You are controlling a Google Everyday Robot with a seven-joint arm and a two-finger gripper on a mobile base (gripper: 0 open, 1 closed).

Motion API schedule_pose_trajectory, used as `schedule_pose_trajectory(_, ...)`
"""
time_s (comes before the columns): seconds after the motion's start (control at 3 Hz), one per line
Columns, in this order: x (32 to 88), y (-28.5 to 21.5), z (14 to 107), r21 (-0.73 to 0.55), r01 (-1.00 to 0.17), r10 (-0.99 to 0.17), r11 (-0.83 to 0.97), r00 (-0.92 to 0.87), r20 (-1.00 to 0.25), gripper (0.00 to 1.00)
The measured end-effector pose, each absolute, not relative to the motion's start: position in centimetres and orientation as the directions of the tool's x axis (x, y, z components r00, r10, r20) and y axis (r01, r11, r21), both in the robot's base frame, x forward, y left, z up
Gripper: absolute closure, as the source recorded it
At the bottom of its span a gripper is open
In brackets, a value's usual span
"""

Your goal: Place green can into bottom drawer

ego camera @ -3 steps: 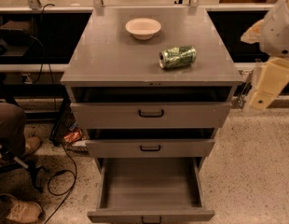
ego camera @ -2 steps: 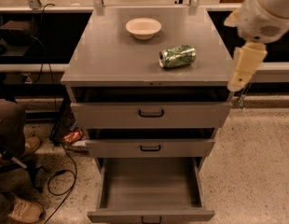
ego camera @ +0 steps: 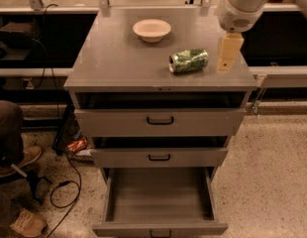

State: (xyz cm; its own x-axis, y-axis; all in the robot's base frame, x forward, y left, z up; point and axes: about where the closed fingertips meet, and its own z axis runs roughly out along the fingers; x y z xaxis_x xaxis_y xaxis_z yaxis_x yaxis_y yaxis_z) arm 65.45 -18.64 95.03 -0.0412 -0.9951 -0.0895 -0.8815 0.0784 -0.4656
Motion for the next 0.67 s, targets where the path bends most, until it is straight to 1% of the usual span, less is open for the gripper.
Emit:
schedule_pose_trajectory(0.33,68.9,-17.3,92.8,-0.45,-0.89,-0.997,0.074,-0.062,-0.04,0.0)
schedule_pose_trajectory(0.67,71.2,-16.2,91.0,-0.43,-0.9,-0.998,0.068,-0.068,-0.017,0.0)
